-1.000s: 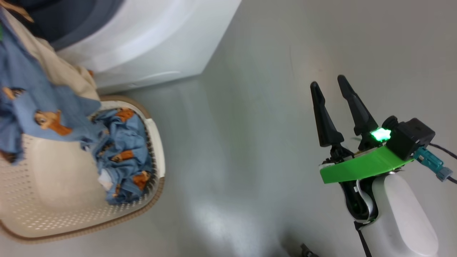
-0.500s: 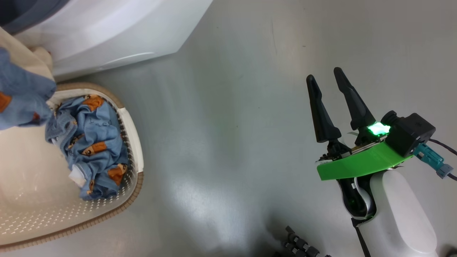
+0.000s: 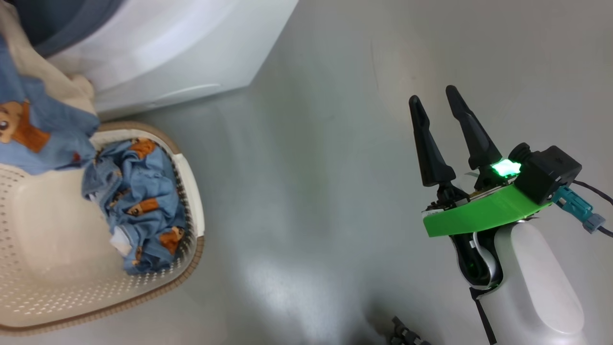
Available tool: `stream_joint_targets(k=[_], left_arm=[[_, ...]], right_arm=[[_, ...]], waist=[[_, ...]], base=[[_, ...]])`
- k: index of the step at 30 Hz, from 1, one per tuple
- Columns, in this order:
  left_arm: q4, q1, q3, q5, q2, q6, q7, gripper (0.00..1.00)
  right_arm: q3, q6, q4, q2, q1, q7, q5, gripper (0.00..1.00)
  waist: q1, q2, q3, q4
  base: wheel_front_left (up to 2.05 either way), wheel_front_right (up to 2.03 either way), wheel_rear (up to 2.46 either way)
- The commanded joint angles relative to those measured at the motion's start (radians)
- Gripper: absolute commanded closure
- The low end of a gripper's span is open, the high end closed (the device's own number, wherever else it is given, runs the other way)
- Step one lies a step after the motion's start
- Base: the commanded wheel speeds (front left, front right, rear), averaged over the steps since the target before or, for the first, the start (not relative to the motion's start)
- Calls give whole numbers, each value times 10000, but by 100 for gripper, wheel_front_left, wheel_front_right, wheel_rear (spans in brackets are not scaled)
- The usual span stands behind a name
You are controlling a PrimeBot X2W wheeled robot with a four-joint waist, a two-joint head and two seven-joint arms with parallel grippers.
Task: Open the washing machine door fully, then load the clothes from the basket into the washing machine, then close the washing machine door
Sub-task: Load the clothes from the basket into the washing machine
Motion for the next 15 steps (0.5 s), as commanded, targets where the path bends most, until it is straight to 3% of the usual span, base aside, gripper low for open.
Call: stream_joint_targets(k=[1, 15], left_arm=[[-412, 264, 201, 129, 358, -22, -61, 0], [-2185, 3006, 915, 305, 41, -113, -62, 0]], right_arm=[[166, 16, -146, 14, 134, -48, -13, 0], [120, 16, 211, 14, 247, -48, -272, 0]], waist=[[0, 0, -356, 175], [0, 0, -1756, 904]], base=[[0, 0, 0], [0, 0, 0]])
